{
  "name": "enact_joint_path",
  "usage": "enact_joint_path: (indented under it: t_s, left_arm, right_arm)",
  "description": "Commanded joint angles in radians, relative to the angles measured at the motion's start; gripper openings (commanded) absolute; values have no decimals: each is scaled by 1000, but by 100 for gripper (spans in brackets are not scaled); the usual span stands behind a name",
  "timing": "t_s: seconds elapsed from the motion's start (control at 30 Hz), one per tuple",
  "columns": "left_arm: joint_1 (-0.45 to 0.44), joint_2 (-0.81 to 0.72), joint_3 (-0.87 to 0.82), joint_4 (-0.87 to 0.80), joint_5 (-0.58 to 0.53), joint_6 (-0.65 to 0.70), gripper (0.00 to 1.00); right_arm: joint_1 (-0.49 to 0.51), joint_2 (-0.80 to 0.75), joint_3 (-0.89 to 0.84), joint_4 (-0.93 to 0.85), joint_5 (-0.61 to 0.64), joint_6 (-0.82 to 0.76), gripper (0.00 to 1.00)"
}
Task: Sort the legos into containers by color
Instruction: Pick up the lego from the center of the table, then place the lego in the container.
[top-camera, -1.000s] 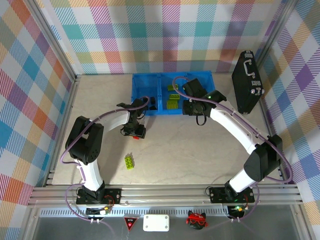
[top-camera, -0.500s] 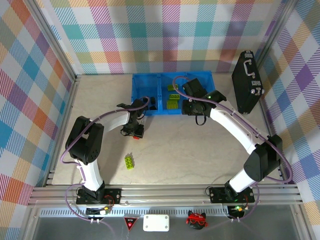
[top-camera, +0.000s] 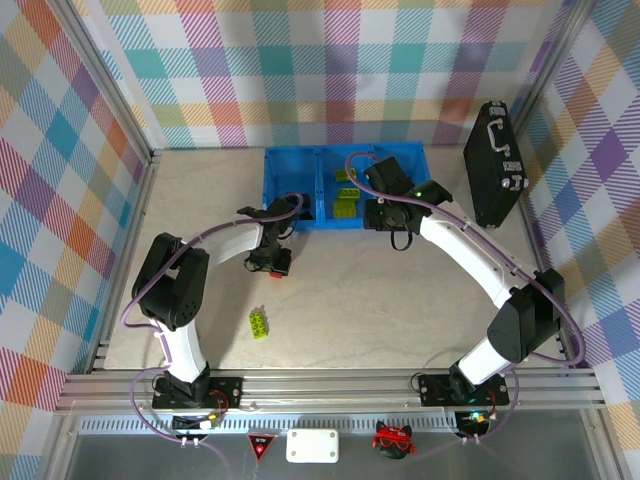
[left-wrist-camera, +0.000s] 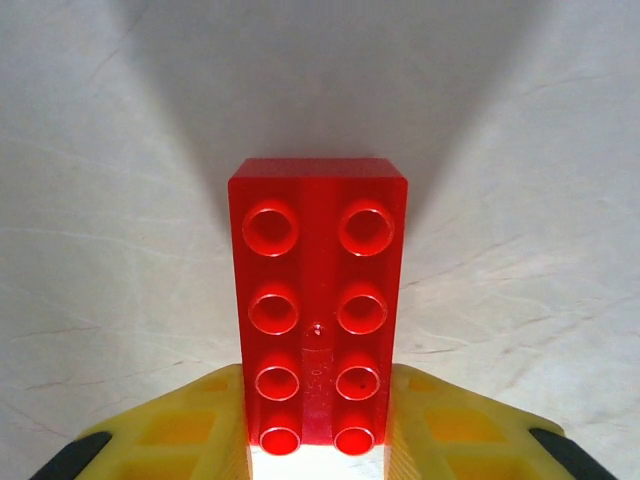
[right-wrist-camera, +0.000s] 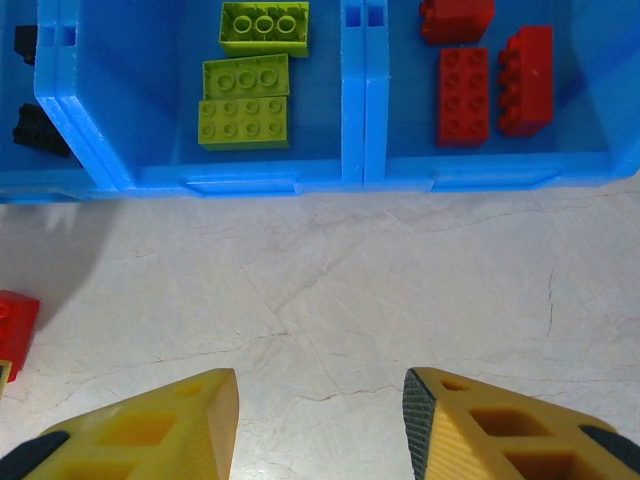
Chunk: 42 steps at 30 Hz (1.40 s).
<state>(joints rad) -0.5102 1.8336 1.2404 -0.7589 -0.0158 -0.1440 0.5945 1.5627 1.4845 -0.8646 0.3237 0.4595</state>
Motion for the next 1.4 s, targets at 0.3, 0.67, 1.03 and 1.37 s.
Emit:
enact_joint_path:
  t_s: [0.3, 0.67, 1.03, 1.37]
  left_arm:
    - [-132, 25, 225, -1, 66, -86, 31]
    - [-240, 173, 494, 93, 108, -190, 31]
    - [-289, 385, 771, 304, 142, -283, 31]
    - [-342, 535, 865, 555, -107, -302, 31]
  right_arm:
    - [-122, -118, -127, -24, 29, 38, 49]
    - [-289, -332, -341, -35, -14, 34, 49]
    - [-312, -442, -424, -72, -25, 34, 48]
    - [-314, -490, -427, -106, -33, 29, 48]
